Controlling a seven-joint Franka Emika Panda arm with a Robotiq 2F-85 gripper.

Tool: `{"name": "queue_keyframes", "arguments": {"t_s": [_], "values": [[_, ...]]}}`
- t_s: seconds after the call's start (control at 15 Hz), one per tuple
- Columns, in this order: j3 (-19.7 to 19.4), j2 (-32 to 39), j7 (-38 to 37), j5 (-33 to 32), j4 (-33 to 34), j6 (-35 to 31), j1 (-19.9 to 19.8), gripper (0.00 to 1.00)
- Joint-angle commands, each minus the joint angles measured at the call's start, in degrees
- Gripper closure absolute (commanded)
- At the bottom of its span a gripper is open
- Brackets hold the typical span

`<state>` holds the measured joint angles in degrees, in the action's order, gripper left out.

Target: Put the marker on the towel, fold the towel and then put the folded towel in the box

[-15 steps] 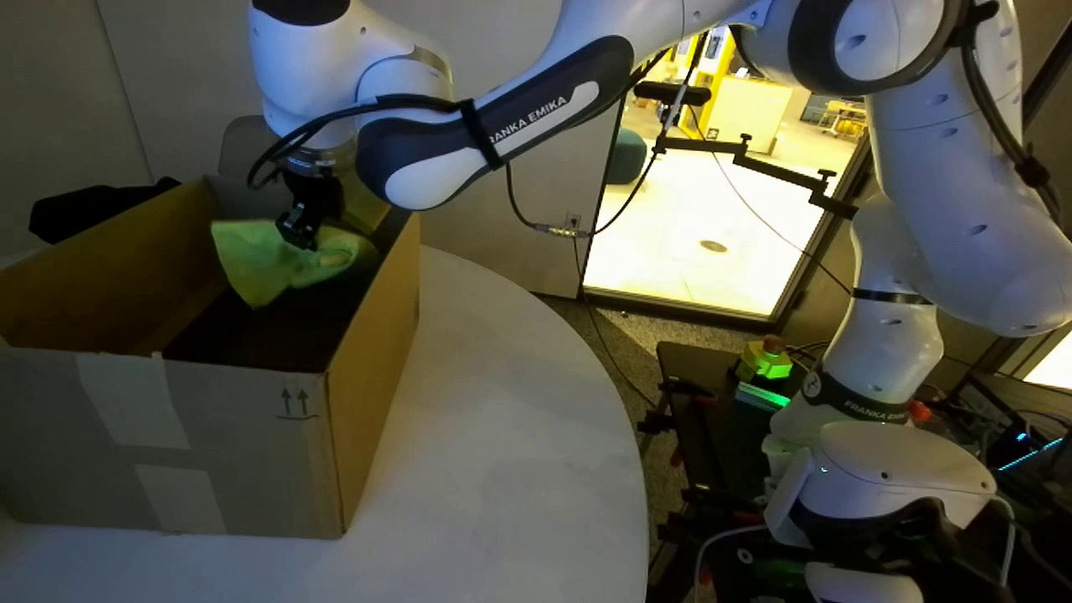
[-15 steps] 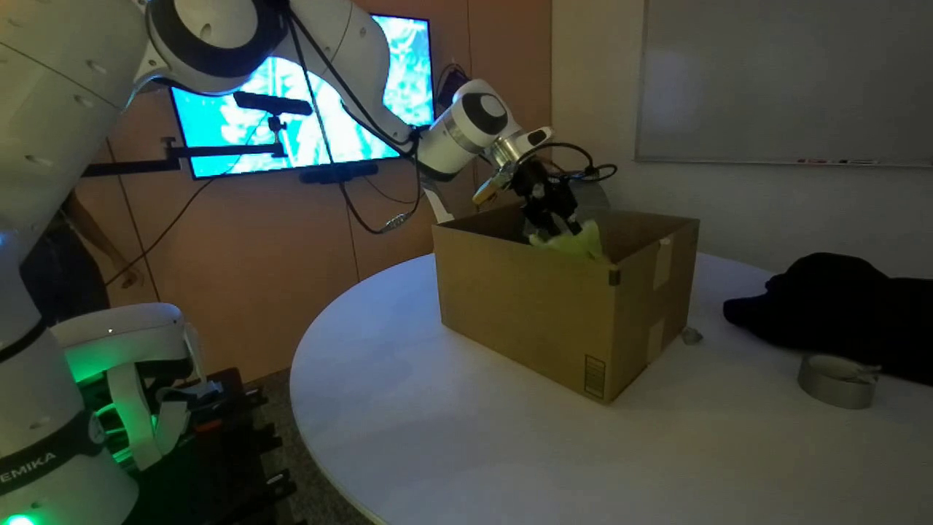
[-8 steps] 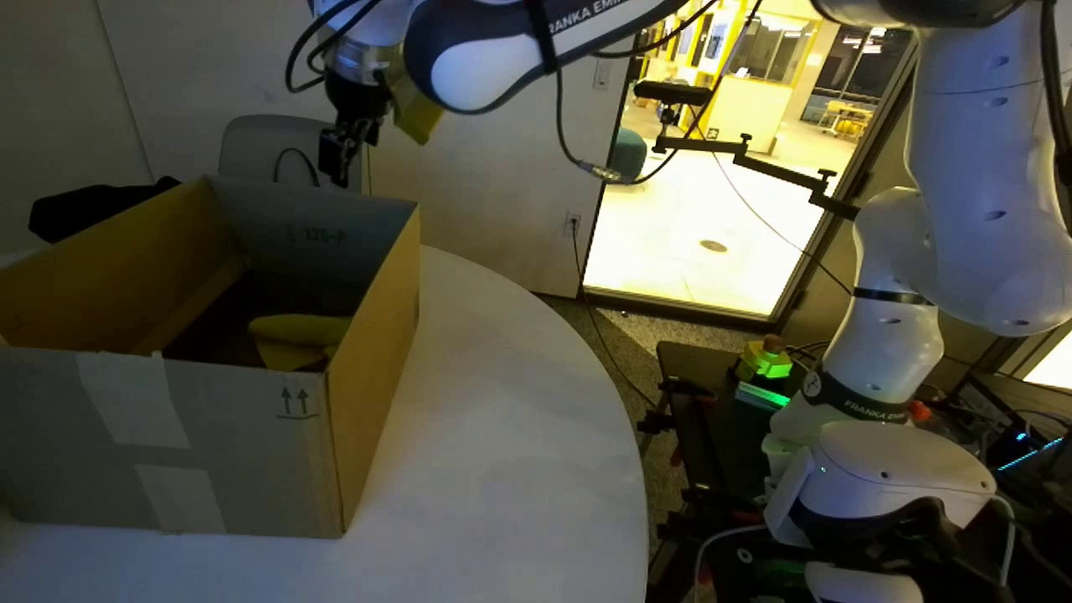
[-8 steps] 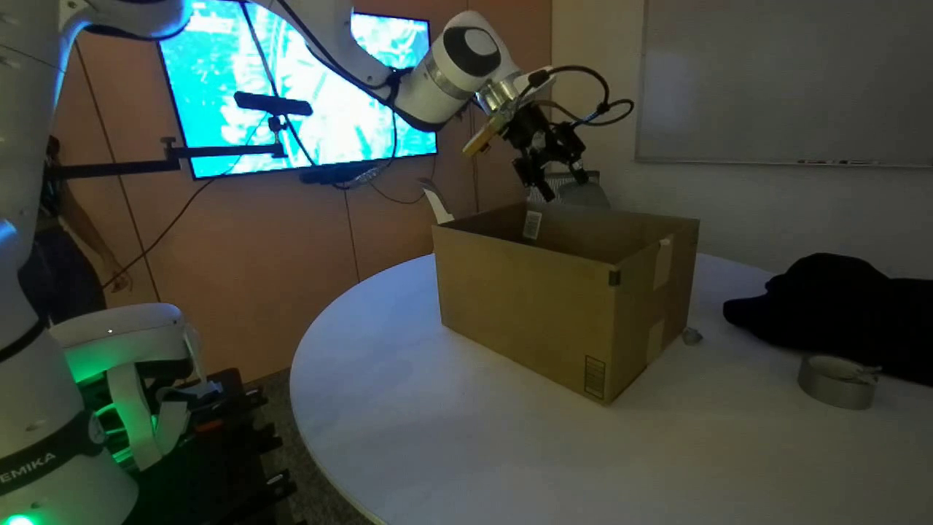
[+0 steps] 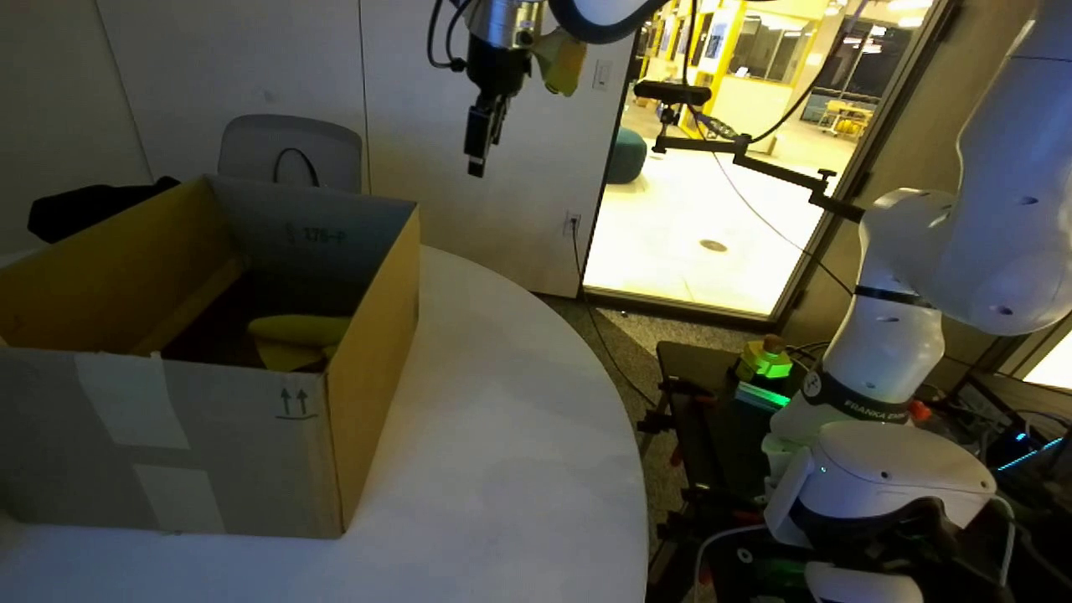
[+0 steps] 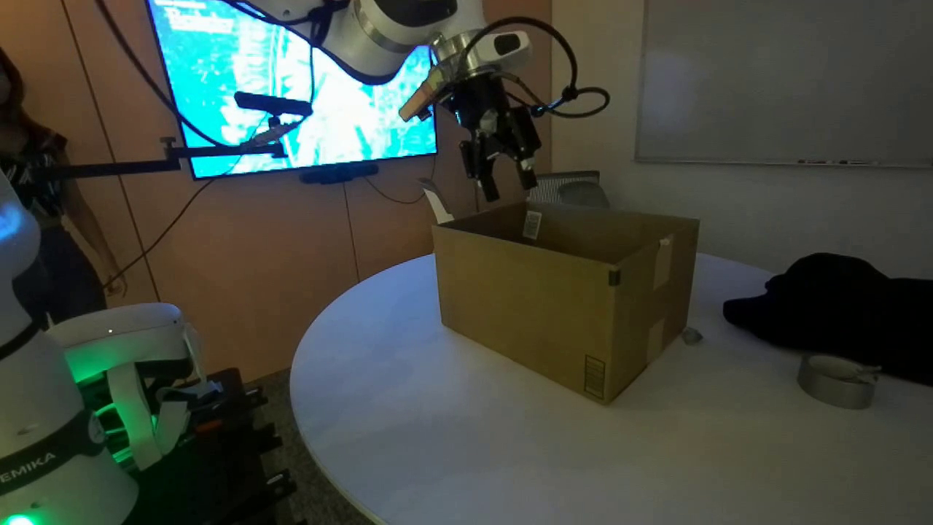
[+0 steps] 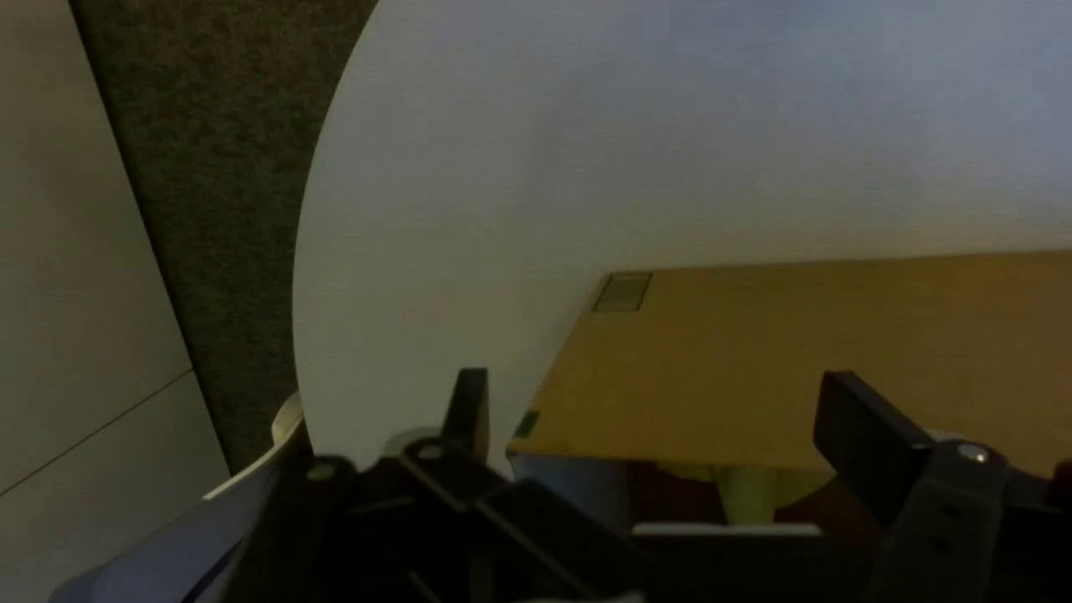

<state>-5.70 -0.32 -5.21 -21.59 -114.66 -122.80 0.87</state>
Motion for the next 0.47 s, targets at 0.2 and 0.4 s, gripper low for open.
{"name": "queue_keyframes", "arguments": {"t_s": [0.2,0.4], "values": [[-1.21,-21.89,4.3,4.23,-24.73,-3.38,-5.16,0.0],[-0.34,-19.75,3.24,3.32,-23.09,-1.22,-6.54,0.0]]}}
